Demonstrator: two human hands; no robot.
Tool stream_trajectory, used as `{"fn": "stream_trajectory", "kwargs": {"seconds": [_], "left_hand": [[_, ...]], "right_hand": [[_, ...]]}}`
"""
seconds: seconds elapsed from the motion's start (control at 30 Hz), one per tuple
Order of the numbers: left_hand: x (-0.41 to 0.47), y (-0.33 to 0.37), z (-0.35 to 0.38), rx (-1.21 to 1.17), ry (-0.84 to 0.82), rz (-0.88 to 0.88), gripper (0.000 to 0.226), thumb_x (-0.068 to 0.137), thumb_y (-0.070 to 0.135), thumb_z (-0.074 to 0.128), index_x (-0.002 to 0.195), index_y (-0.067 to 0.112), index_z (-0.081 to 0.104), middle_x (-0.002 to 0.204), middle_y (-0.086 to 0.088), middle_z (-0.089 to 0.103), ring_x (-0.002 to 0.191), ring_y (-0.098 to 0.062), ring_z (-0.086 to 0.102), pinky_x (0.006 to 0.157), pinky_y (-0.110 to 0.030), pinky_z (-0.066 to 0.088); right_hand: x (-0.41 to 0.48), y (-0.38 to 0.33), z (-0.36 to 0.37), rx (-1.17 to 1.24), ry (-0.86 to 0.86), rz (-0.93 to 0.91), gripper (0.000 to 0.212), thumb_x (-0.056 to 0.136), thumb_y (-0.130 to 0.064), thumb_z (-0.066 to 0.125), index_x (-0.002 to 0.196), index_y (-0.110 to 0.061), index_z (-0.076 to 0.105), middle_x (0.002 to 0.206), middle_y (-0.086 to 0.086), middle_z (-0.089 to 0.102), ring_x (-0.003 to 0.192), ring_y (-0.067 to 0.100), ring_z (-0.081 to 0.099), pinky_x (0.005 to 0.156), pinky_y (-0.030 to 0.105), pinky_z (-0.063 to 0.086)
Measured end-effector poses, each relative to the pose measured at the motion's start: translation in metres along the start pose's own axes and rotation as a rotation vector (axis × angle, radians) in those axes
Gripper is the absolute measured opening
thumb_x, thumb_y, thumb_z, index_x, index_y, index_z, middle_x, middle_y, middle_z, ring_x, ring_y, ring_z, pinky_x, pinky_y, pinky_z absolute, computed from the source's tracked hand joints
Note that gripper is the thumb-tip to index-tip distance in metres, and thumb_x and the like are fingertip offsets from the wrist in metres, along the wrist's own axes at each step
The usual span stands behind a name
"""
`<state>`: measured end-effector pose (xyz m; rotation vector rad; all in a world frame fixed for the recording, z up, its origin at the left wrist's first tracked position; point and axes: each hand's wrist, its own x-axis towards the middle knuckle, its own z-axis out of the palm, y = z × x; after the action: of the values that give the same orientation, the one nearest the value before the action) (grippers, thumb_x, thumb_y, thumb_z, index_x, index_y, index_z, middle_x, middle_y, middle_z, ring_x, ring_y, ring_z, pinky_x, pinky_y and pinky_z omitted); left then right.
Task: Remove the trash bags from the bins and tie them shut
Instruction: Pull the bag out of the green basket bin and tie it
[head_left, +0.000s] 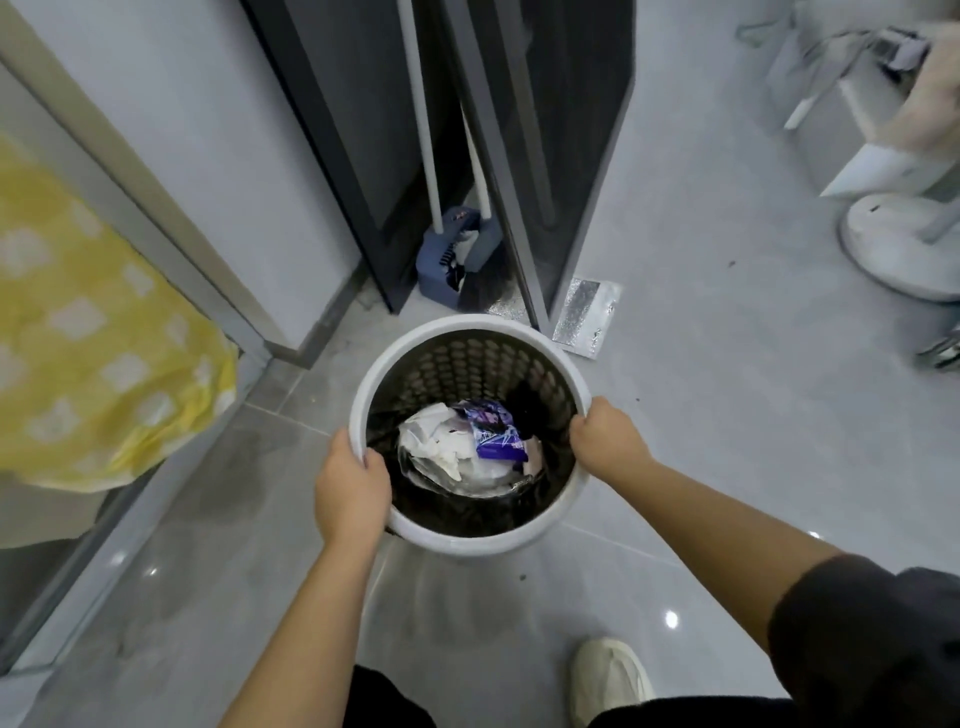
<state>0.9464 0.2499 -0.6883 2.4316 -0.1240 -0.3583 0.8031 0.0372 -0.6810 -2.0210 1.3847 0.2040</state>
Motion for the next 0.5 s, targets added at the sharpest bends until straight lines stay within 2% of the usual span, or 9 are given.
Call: {"fn": "stream_trajectory", "kwargs": {"seconds": [0.13,0.3,0.5], "left_hand": [[0.000,-0.003,0.001,-0.044,0.017,0.026,0.026,0.090,0.010,0.042,0.113,0.012,0.055,0.100,-0.014,0.064,0.085,-0.033,0.055,0.073,-0.038,0.045],[-0.008,0.000,-0.003,-0.119,0.044,0.091,0.033,0.091,0.009,0.040,0.121,0.015,0.052,0.101,-0.010,0.064,0.084,-0.028,0.054,0.073,-0.033,0.040],[-0.011,0.004,-0.011,-0.178,0.060,0.119,0.034,0.089,0.011,0.041,0.120,0.020,0.052,0.099,-0.005,0.065,0.083,-0.025,0.056,0.073,-0.034,0.045]], "right_hand": [[-0.005,-0.004,0.002,-0.051,0.053,0.014,0.025,0.097,-0.018,0.036,0.109,0.000,0.048,0.107,0.018,0.058,0.082,0.029,0.049,0.070,0.031,0.038],[-0.011,-0.006,0.006,0.013,0.147,0.021,0.024,0.096,-0.015,0.036,0.107,0.002,0.048,0.107,0.021,0.061,0.094,0.038,0.059,0.073,0.036,0.044],[-0.016,-0.008,0.003,0.041,0.171,0.004,0.023,0.095,-0.017,0.035,0.107,-0.001,0.047,0.103,0.019,0.059,0.091,0.036,0.057,0.071,0.035,0.042]]}}
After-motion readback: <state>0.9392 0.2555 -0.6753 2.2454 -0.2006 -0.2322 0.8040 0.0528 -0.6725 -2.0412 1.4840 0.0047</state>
